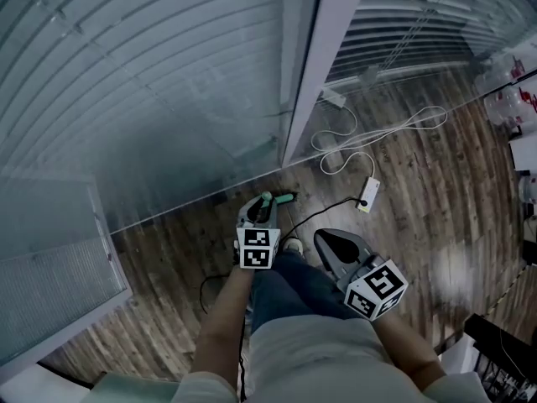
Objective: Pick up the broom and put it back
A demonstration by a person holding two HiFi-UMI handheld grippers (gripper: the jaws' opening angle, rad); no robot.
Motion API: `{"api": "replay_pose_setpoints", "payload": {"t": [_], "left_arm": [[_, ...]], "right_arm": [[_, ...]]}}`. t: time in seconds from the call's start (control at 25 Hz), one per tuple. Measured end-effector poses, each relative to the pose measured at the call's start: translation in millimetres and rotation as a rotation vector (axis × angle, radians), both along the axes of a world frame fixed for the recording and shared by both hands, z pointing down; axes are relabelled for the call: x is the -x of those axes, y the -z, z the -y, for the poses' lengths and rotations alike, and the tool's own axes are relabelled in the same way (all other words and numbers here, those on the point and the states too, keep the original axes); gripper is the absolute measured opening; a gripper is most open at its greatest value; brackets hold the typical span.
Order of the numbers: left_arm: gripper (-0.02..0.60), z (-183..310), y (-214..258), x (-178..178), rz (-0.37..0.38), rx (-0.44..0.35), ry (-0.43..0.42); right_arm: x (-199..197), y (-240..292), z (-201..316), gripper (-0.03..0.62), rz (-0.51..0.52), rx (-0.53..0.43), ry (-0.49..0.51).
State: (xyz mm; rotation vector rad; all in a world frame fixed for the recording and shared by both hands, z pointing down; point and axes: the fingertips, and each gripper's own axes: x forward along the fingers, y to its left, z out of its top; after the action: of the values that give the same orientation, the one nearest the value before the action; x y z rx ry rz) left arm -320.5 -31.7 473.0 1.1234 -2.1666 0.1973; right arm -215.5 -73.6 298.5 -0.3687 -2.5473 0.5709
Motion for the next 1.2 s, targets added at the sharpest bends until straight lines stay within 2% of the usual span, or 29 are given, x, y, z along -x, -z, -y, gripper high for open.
{"api": "replay_pose_setpoints", "payload": {"t": [0.64, 1.2], "left_arm": [[0.084, 56.6, -18.4, 38.3, -0.002, 0.009, -0.024], [0.084, 75.3, -35.7, 74.5, -0.014, 0.028, 0.038]], "right_arm": [[-1.7, -14.0, 18.0, 0.005, -0.018, 0.03, -0.074], [-3.0, -21.7, 28.0, 0.006, -0.033, 0.04, -0.106]]}}
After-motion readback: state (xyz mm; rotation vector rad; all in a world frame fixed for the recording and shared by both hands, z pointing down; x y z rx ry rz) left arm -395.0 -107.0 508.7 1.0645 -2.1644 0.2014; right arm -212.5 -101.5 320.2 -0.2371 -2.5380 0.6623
